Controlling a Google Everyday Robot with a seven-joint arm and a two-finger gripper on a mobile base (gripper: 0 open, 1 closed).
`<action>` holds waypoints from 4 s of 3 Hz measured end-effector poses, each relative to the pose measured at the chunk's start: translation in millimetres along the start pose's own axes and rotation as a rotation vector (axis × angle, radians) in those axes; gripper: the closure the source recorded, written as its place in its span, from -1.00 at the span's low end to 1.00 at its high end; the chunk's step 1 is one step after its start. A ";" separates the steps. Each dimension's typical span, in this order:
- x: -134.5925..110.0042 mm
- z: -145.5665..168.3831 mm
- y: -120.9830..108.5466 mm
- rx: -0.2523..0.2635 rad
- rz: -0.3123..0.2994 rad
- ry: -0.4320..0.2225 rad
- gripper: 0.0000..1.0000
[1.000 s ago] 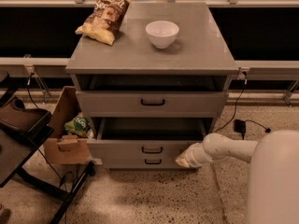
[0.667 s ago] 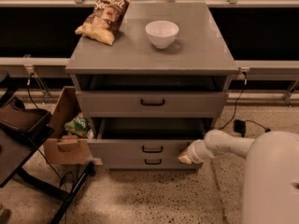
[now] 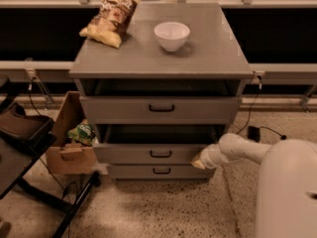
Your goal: Close middle drawer
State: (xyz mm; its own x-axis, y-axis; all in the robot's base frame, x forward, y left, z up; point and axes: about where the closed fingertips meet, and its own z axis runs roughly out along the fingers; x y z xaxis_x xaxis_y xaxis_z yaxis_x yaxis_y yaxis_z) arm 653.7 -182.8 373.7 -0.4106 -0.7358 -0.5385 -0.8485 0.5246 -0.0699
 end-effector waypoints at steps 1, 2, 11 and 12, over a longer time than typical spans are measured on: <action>1.1 -0.1 -15.2 0.005 -0.015 0.002 1.00; 1.6 -0.6 -14.0 0.005 -0.015 0.002 0.61; 5.2 -112.9 108.2 -0.122 -0.336 0.244 1.00; 33.9 -177.9 140.6 -0.153 -0.319 0.416 1.00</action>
Offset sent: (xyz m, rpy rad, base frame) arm 0.0087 -0.0062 0.0004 -0.0059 -0.0065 0.0069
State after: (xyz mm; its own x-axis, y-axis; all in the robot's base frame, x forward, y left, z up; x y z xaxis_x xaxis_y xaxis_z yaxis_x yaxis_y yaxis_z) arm 461.1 -210.2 495.0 -0.1959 -0.9719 -0.1307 -0.9787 0.2021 -0.0359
